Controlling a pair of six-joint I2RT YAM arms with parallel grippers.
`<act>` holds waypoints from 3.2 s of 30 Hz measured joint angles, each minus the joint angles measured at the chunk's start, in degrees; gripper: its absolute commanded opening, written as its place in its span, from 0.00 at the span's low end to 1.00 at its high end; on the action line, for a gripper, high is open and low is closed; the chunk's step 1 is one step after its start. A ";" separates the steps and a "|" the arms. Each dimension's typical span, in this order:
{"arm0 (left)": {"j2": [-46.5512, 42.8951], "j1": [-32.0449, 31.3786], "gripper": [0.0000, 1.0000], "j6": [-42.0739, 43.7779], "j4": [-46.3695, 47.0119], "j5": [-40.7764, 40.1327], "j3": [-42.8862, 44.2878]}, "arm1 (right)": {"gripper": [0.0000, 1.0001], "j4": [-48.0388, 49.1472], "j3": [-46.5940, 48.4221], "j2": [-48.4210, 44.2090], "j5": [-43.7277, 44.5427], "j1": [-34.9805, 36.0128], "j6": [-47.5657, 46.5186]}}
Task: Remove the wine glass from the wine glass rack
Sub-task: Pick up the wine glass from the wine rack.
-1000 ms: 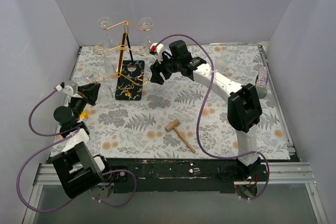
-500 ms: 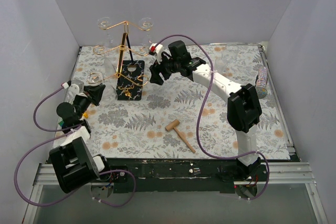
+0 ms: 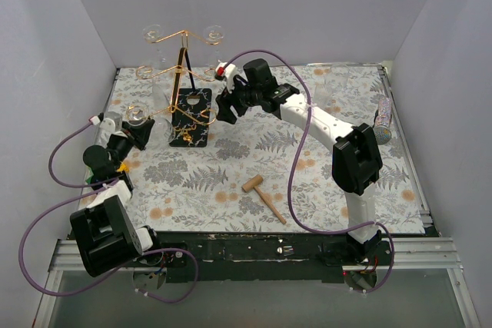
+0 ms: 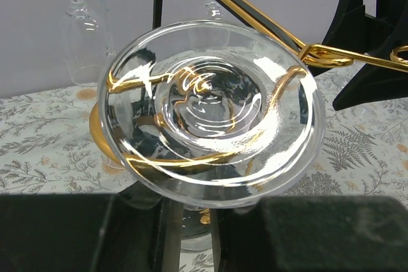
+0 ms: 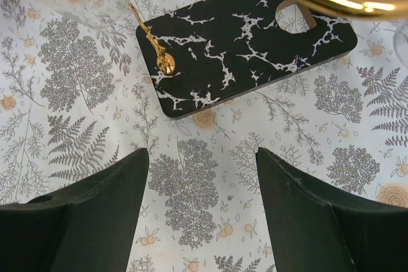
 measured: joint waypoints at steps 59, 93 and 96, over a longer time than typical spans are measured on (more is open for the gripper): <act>-1.46 2.03 0.00 25.44 -38.60 13.66 17.07 | 0.77 2.14 -0.13 -0.11 -1.99 0.70 0.63; -18.16 -10.29 0.00 10.69 -39.93 -20.52 5.70 | 0.76 15.15 -17.49 -10.88 -4.72 3.10 4.98; -17.49 -10.29 0.00 9.42 -39.54 -22.38 5.16 | 0.76 15.47 -17.94 -11.23 -4.59 3.10 5.03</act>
